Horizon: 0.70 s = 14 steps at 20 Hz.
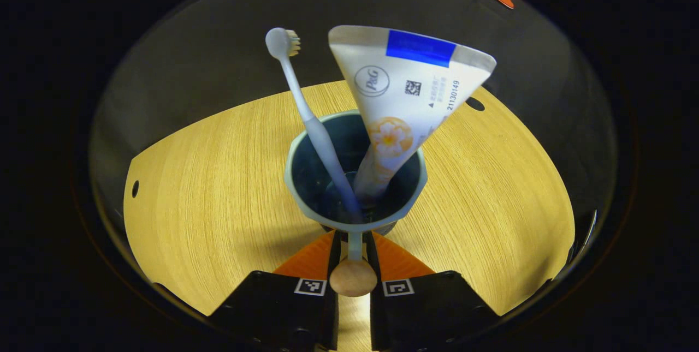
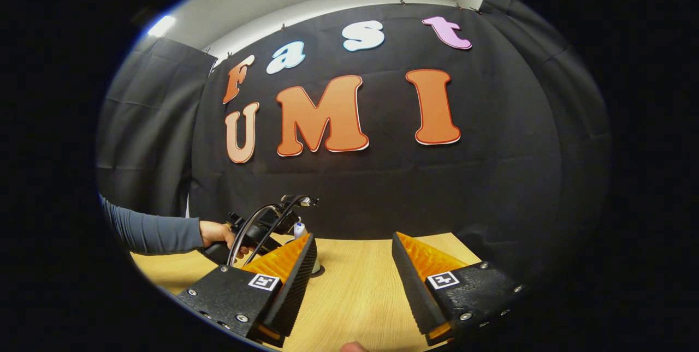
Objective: Put the toothbrush and toothpaste on the desktop into the cup, then pick up the cup and place it on the coaster on the desktop.
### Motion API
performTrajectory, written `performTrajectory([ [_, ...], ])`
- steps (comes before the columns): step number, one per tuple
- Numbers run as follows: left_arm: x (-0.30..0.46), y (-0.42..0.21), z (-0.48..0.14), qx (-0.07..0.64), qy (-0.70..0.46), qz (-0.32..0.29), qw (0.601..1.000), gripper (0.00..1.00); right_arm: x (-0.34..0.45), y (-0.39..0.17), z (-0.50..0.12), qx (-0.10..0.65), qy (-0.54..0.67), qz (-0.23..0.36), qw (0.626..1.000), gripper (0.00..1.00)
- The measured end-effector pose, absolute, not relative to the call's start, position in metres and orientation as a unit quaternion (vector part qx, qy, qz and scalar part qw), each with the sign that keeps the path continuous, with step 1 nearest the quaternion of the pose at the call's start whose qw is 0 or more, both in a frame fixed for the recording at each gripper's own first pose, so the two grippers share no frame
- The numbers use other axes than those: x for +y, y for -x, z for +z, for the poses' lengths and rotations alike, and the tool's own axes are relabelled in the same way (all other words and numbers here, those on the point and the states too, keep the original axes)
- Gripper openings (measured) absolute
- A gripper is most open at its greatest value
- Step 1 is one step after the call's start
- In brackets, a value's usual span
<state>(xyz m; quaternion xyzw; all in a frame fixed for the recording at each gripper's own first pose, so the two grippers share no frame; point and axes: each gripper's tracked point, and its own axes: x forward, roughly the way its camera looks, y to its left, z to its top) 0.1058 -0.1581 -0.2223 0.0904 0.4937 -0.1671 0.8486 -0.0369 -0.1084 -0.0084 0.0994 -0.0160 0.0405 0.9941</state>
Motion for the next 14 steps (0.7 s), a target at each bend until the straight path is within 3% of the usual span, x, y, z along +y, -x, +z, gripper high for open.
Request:
performTrajectory([
  [3,-0.159,-0.102,-0.214,0.488,-0.095,-0.17,0.851,0.24,-0.11,0.036,-0.012,-0.011,-0.102,0.038,0.994,0.83],
  [4,-0.16,-0.099,-0.211,0.48,-0.096,-0.174,0.854,0.29,-0.111,0.036,-0.014,-0.01,-0.104,0.037,0.994,0.83],
  [5,-0.163,-0.097,-0.207,0.472,-0.098,-0.179,0.857,0.38,-0.11,0.035,-0.015,-0.009,-0.106,0.035,0.994,0.83],
  [7,-0.161,-0.091,-0.199,0.454,-0.109,-0.187,0.864,0.77,-0.11,0.033,-0.015,-0.006,-0.111,0.032,0.993,0.83],
  [10,-0.16,-0.076,-0.194,0.411,-0.148,-0.21,0.875,0.99,-0.107,0.026,-0.012,-0.008,-0.114,0.024,0.993,0.83],
  [14,-0.163,-0.064,-0.175,0.339,-0.16,-0.214,0.902,0.99,-0.101,0.019,-0.006,-0.017,-0.117,0.011,0.993,0.83],
])
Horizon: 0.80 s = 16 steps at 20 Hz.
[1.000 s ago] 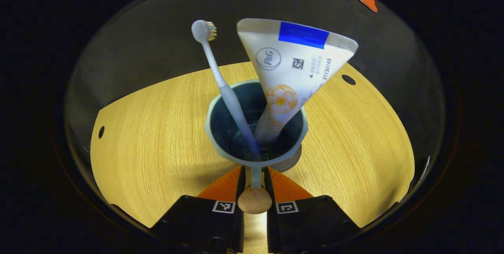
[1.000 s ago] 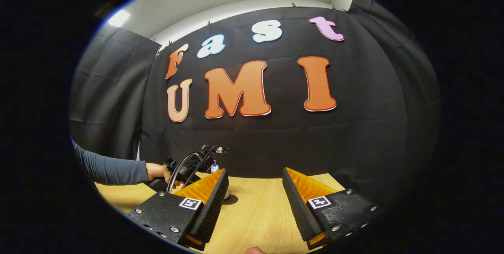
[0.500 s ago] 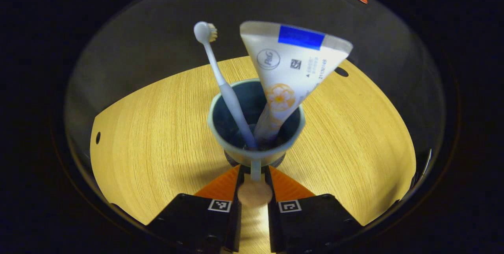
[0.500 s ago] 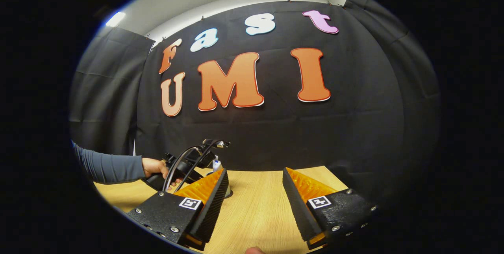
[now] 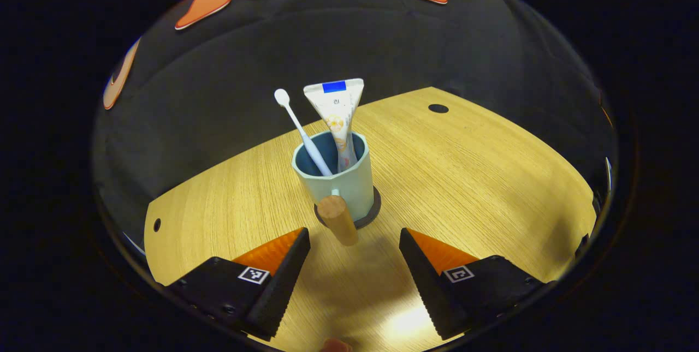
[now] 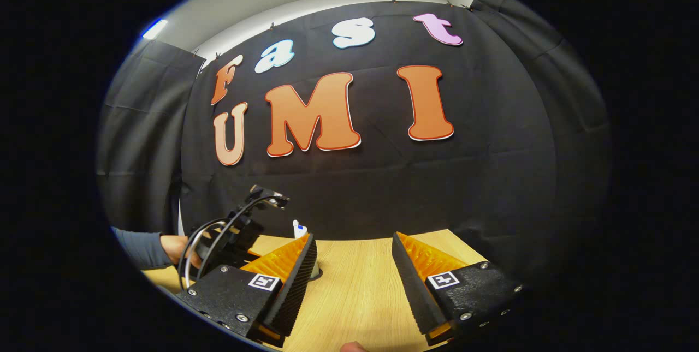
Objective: Put the toothbrush and toothpaste on the desktop into the cup, then pick up the cup and place it on the coaster on the desktop.
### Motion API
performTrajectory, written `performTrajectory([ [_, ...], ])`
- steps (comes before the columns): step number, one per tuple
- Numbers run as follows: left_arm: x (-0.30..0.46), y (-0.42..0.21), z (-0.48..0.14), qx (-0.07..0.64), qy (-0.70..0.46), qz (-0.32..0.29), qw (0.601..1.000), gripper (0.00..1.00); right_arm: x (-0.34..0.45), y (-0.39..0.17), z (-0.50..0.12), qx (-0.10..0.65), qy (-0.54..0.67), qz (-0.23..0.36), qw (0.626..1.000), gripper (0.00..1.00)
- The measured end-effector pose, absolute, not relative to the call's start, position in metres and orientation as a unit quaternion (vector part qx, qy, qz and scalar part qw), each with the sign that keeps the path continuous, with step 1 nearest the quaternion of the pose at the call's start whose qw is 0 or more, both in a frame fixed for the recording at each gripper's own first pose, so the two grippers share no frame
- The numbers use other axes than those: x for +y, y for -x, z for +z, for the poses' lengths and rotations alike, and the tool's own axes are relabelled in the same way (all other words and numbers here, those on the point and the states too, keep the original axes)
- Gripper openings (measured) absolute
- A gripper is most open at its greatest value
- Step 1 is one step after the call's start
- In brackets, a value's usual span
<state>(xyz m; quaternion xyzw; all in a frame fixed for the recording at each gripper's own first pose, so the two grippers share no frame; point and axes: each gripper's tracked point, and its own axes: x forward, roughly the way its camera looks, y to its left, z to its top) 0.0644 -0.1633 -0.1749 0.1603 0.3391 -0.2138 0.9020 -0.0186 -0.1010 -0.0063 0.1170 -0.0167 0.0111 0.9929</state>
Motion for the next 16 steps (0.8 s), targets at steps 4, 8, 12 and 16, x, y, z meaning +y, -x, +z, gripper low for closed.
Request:
performTrajectory([
  [4,-0.148,-0.054,-0.154,0.285,-0.14,-0.197,0.928,1.0,-0.085,0.007,-0.004,-0.023,-0.117,0.008,0.993,0.83],
  [8,-0.118,-0.049,-0.117,0.196,-0.127,-0.149,0.961,0.99,-0.066,-0.002,0.001,-0.03,-0.091,0.003,0.995,0.83],
  [12,-0.09,-0.037,-0.089,0.103,-0.112,-0.107,0.982,0.99,-0.031,-0.013,0.001,-0.045,-0.074,0.02,0.996,0.83],
  [16,-0.074,-0.031,-0.059,0.031,-0.077,-0.085,0.993,0.99,-0.005,-0.026,0.006,-0.064,-0.056,0.034,0.996,0.83],
])
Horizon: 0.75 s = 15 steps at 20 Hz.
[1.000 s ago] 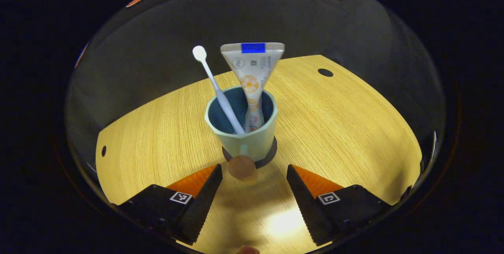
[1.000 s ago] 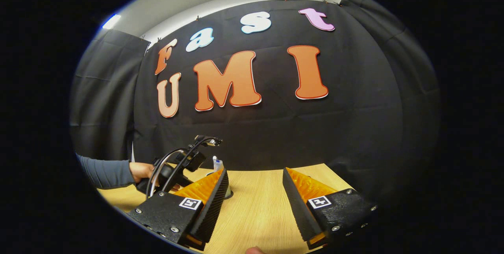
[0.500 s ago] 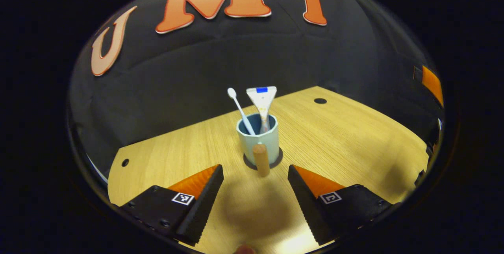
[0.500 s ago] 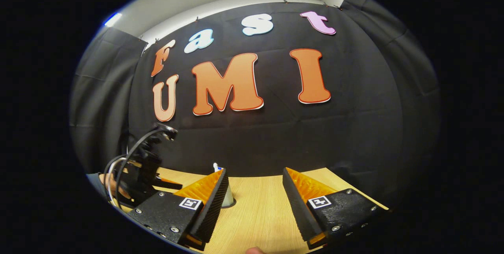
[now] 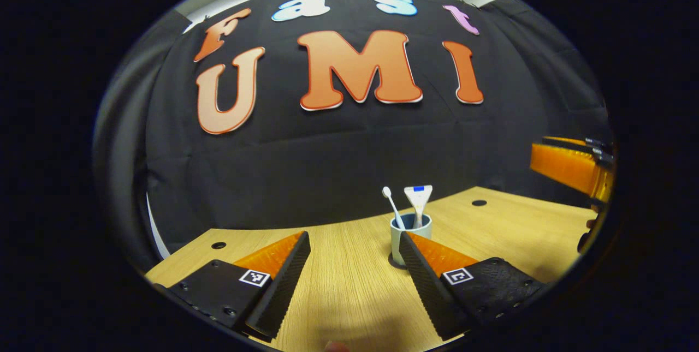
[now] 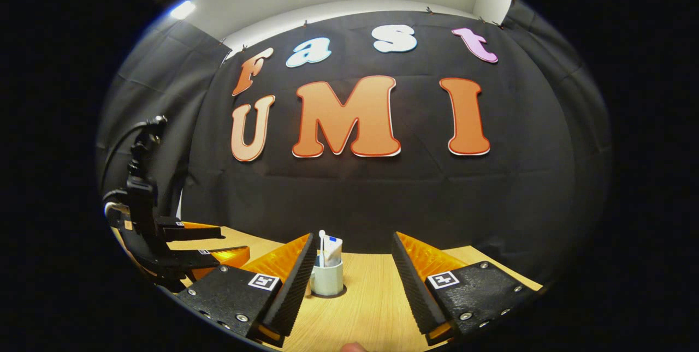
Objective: Put the toothbrush and toothpaste on the desktop into the cup, then pick up the cup and place it on the coaster on the desktop.
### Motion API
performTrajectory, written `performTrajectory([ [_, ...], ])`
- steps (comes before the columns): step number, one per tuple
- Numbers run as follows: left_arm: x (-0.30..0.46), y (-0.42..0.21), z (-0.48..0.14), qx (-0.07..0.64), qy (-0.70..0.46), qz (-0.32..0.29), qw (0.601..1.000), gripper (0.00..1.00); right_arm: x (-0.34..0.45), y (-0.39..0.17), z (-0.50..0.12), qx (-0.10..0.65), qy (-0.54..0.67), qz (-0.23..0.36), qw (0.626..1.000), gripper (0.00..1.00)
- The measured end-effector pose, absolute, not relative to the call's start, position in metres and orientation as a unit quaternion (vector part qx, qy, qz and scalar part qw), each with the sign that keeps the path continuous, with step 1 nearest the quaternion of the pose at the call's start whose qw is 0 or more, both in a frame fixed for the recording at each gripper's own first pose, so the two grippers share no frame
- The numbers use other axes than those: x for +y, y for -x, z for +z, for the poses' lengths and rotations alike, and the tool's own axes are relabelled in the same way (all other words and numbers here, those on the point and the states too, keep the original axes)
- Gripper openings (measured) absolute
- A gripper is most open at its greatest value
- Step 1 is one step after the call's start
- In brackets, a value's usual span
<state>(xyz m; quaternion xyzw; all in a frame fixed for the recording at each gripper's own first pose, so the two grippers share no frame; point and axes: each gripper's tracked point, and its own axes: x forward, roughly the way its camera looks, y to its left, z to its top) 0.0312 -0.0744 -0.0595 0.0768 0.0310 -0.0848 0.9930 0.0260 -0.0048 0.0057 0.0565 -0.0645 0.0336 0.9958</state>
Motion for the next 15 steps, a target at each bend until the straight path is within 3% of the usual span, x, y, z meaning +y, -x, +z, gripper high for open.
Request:
performTrajectory([
  [5,-0.074,-0.024,-0.04,-0.005,-0.056,-0.091,0.994,0.98,0.008,-0.037,0.032,-0.113,-0.034,0.042,0.992,0.83],
  [6,-0.072,-0.023,-0.04,-0.007,-0.055,-0.087,0.995,0.99,0.01,-0.039,0.035,-0.118,-0.026,0.041,0.992,0.78],
  [7,-0.069,-0.024,-0.04,-0.008,-0.055,-0.081,0.995,1.0,0.01,-0.041,0.036,-0.12,-0.02,0.039,0.992,0.83],
  [10,-0.054,-0.018,-0.04,-0.008,-0.056,-0.063,0.996,0.98,0.017,-0.048,0.028,-0.11,-0.019,0.047,0.993,0.84],
  [11,-0.049,-0.012,-0.035,-0.013,-0.056,-0.055,0.997,0.98,0.02,-0.051,0.021,-0.101,-0.022,0.05,0.993,0.89],
  [12,-0.049,-0.011,-0.032,-0.015,-0.055,-0.049,0.997,1.0,0.021,-0.053,0.014,-0.091,-0.02,0.052,0.994,0.85],
  [15,-0.051,-0.015,-0.032,-0.023,-0.048,-0.033,0.998,1.0,0.017,-0.054,0.004,-0.086,0.0,0.041,0.995,0.86],
])
